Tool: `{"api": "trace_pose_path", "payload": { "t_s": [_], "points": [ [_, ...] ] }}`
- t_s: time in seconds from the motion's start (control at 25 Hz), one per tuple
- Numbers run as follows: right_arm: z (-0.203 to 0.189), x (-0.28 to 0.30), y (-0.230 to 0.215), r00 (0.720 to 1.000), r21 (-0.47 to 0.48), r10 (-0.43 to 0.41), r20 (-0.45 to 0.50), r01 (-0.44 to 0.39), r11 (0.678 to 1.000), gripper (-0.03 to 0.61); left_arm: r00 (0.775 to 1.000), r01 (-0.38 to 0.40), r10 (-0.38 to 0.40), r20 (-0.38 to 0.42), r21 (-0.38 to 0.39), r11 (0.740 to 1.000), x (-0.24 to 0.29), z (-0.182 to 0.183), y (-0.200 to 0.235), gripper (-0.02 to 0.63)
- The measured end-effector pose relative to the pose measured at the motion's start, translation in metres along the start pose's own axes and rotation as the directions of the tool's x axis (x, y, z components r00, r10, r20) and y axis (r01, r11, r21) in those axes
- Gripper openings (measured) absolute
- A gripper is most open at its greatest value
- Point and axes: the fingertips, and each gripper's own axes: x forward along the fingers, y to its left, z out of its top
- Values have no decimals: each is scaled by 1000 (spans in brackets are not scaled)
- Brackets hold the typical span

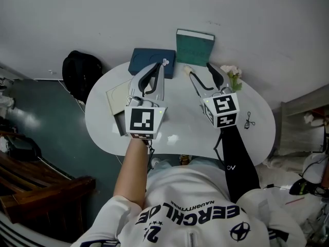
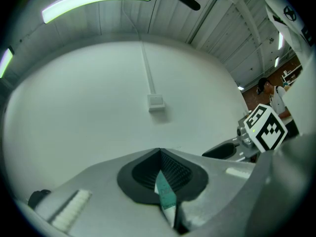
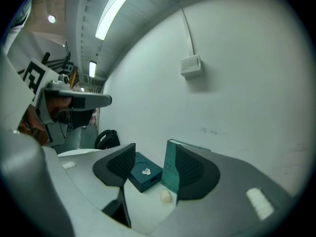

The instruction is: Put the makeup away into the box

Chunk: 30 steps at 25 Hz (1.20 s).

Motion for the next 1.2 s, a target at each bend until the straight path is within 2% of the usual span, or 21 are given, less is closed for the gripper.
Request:
{"api": "trace_pose_path", "payload": {
  "t_s": [0.12,0.24,0.4,0.64,0.84,1.08,1.16,1.2],
  "points": [
    [-32,26,0,994,-24,41,-97,-43,999,285,1000,0,0,3,3,1000,5,-2,0,2],
    [-68,55,-1,972,-41,95,-217,-106,993,285,1000,3,-3,9,3,1000,13,-3,3,2],
    [-114,89,-3,920,-86,142,-366,-185,979,285,1000,-9,10,21,-6,1000,21,-5,13,2],
    [-184,123,-11,823,-92,187,-537,-278,956,285,998,-57,57,-12,-22,998,23,-23,30,2],
    [-230,148,-22,752,-73,194,-630,-306,949,285,995,-90,89,-39,-26,996,23,-37,45,2],
    [-260,177,-34,708,-39,189,-680,-293,955,283,989,-126,124,-80,-21,992,16,-51,60,2],
    [-265,179,-37,689,-28,183,-702,-282,959,185,988,-131,129,-90,-17,991,15,-54,63,2],
    [-266,179,-38,683,-22,184,-707,-281,960,173,987,-132,130,-94,-16,991,14,-56,65,2]
  ]
}}
